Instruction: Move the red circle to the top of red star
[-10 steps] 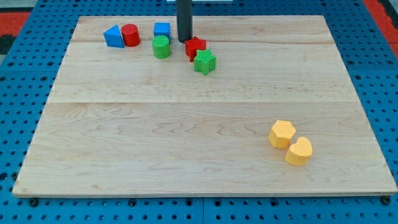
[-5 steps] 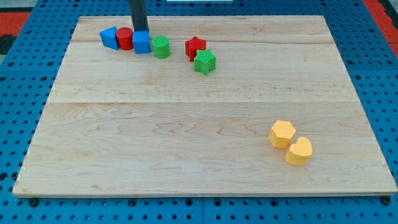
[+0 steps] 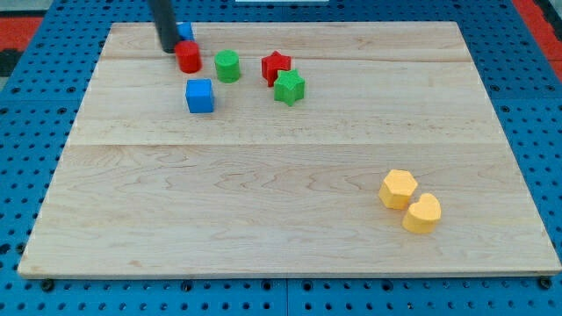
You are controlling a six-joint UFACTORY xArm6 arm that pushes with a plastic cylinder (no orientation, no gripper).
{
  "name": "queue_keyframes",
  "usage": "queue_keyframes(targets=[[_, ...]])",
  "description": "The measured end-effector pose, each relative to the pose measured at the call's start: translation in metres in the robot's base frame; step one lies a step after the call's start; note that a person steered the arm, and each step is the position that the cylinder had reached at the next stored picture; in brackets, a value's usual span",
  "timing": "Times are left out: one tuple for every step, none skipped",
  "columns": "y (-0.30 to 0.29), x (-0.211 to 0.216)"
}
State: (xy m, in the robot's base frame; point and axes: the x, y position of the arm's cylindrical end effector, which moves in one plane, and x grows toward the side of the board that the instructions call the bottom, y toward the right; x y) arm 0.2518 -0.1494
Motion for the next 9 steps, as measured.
queue_keyframes(targets=[[-0.049, 0.028], [-0.045, 0.046], [0.007, 0.015], [0.076, 0.006], [0.084, 0.007], [0.095, 0.014], [0.159, 0.025], [0.174, 0.026], [0.171, 0.025]])
